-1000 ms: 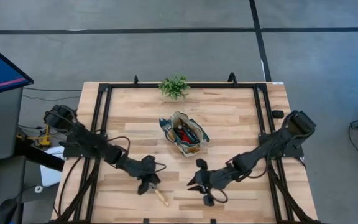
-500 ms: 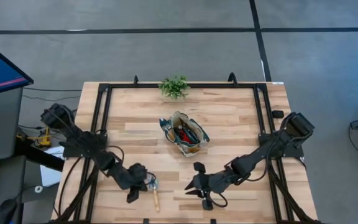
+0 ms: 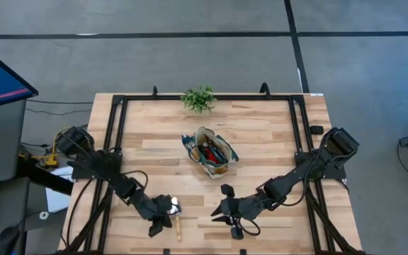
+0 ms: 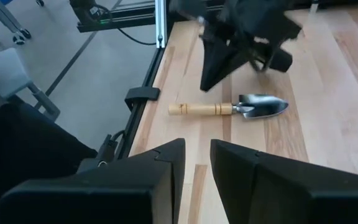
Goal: Pick & Place Garden tools in Gardening bag
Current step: Move the trowel
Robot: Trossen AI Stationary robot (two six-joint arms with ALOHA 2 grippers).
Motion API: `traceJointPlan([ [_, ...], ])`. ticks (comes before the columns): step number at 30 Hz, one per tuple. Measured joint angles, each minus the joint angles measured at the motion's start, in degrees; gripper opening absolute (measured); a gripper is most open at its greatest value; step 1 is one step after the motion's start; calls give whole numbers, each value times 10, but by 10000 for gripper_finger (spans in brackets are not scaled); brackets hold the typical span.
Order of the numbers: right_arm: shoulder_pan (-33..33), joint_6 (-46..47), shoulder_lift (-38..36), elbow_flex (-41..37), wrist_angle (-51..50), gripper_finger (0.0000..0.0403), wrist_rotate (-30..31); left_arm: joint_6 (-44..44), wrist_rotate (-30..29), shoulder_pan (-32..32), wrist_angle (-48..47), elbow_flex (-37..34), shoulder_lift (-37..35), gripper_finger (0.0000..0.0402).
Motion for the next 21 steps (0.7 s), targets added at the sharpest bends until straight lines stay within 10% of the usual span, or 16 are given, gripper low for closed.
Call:
traceJointPlan([
  [21, 0, 0, 0, 0, -4, 70, 3, 103, -77, 79, 23, 68, 96, 4],
])
